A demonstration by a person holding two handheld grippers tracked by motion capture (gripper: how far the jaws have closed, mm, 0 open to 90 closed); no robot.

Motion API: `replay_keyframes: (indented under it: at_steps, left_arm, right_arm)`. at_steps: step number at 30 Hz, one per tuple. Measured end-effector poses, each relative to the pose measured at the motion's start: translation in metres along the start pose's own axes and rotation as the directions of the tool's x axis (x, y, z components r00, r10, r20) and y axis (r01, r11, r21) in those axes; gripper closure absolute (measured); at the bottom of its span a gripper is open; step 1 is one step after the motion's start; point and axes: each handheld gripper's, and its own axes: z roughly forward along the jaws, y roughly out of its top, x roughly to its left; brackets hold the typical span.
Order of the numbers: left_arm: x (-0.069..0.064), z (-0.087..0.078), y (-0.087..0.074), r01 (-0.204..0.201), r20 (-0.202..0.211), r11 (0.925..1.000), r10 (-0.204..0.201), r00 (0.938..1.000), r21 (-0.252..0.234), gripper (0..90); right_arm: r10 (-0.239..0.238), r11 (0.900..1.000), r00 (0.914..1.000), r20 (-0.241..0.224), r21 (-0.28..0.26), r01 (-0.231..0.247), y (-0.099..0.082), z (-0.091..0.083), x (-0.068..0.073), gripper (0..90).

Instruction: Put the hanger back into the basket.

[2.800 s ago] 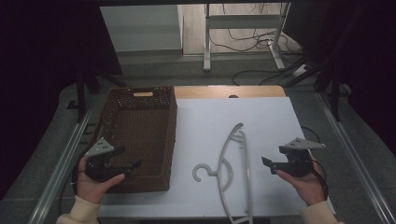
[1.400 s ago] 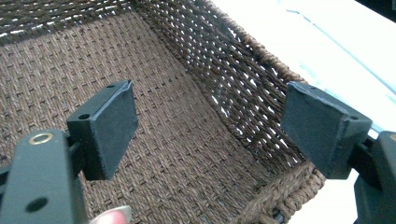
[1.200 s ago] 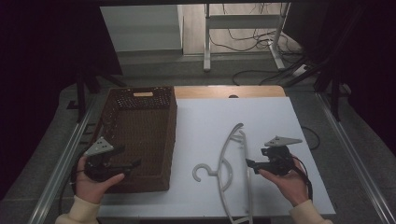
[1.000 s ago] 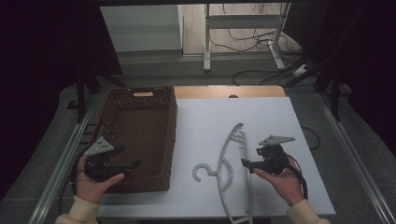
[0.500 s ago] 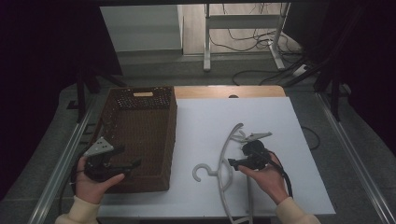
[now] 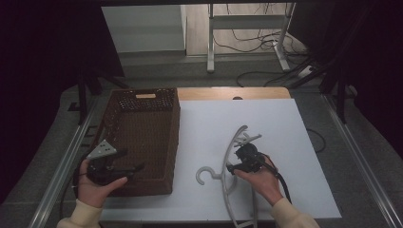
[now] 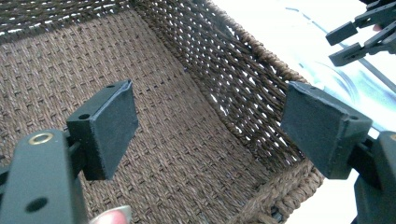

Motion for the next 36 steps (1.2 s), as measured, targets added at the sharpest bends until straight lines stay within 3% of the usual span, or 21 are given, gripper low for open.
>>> replay_keyframes:
  at_steps: [4, 14, 17, 24, 30, 36]
  left_arm:
    - [0.0, 0.0, 0.0, -0.001, 0.002, 1.0, 0.001, 1.0, 0.001, 18.4]
    - [0.0, 0.0, 0.0, -0.001, 0.003, 1.0, 0.001, 1.0, -0.003, 18.5]
    - [-0.001, 0.0, 0.0, -0.004, 0.003, 1.0, 0.004, 1.0, -0.001, 18.5]
    - [-0.002, 0.001, 0.0, -0.01, 0.005, 0.9999, 0.01, 0.9999, 0.003, 18.4]
    - [-0.003, 0.001, 0.001, -0.013, 0.006, 0.9999, 0.013, 0.9999, 0.001, 18.5]
    - [-0.004, 0.001, 0.001, -0.016, 0.009, 0.9999, 0.016, 0.9998, 0.002, 18.4]
  right_arm:
    - [-0.017, 0.9989, 0.9994, 0.029, 0.045, 0.016, 0.001, 0.01, 0.004, 40.5]
    - [-0.031, 0.9951, 0.9971, 0.069, 0.096, 0.024, 0.003, 0.02, 0.01, 54.7]
    - [-0.035, 0.9944, 0.9963, 0.079, 0.102, 0.026, 0.004, 0.02, 0.01, 64.6]
    - [-0.022, 0.9929, 0.9979, 0.061, 0.118, 0.015, 0.007, 0.02, 0.011, 77.3]
    - [0.02, 0.9923, 0.9989, 0.042, 0.121, -0.025, 0.008, 0.019, 0.006, 79.6]
    - [0.049, 0.9946, 0.9987, 0.016, 0.091, -0.05, 0.01, 0.014, 0.001, 80.9]
